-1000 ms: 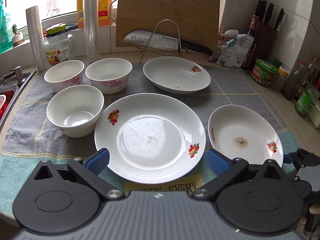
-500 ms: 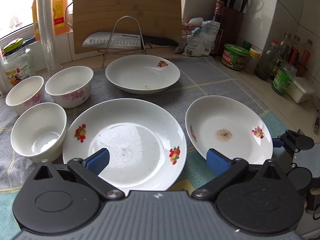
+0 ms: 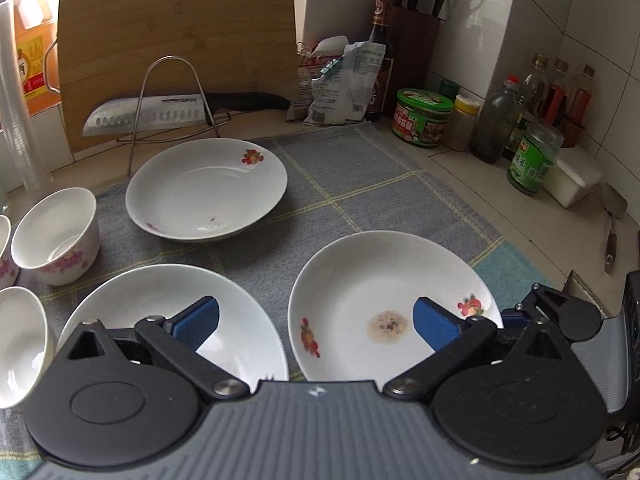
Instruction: Organize plates and bowls
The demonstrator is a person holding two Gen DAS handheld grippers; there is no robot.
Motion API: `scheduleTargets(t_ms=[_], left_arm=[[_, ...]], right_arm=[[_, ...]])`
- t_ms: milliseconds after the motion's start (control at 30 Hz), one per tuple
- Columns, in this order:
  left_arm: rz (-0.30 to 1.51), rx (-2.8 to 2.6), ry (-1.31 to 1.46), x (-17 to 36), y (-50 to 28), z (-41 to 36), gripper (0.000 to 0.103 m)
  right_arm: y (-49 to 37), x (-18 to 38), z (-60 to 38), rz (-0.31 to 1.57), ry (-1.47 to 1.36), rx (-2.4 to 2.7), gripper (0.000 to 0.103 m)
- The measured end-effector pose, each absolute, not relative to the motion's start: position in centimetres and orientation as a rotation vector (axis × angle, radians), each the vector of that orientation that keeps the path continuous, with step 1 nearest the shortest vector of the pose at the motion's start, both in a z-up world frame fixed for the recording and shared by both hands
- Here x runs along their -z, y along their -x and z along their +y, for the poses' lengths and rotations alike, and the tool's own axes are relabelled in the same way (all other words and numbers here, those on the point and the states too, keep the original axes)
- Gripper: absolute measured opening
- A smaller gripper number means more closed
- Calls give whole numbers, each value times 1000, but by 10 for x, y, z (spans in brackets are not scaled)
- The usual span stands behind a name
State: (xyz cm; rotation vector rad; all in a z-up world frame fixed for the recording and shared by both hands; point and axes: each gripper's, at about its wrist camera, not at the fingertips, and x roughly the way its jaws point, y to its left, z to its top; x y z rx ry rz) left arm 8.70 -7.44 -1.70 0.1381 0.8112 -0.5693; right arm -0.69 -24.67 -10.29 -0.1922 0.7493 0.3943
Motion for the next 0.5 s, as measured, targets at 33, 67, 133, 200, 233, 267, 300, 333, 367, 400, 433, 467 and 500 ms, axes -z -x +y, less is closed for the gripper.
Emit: scheduleTargets(t_ms=[33, 67, 133, 200, 233, 267, 300, 333, 367, 400, 433, 467, 500], left_arm=[[811, 574, -141, 17, -89, -78, 102], [813, 579, -145, 17, -91, -82, 102], [825, 594, -166, 18, -97, -92, 102], [841, 598, -199, 21, -103, -102, 102], [853, 604, -214, 23, -105, -106, 102], [864, 614, -225, 24, -108, -110, 102], [876, 626, -232, 27, -111, -113, 102], [893, 639, -238, 29, -115, -116, 102], [914, 649, -239, 32, -119, -118, 102], [943, 661, -235, 35, -125, -120, 102], [961, 671, -229, 37, -129, -120, 102], [982, 685, -220, 40, -135, -121, 102], [996, 695, -212, 43, -139, -121, 102]], right_arm=[[7, 103, -248, 751, 197, -404, 103], [6, 103, -249, 752, 200, -413, 103], [6, 102, -252, 756, 206, -427, 103], [6, 102, -253, 756, 209, -434, 103], [7, 102, -254, 754, 210, -437, 103], [7, 102, -254, 751, 211, -439, 103], [7, 103, -254, 750, 210, -440, 103], [7, 103, -254, 747, 209, -438, 103], [7, 103, -254, 744, 208, -436, 103], [8, 103, -253, 742, 206, -434, 103], [8, 103, -253, 743, 205, -430, 103], [7, 103, -253, 744, 203, -426, 103], [8, 103, -253, 744, 202, -422, 103]])
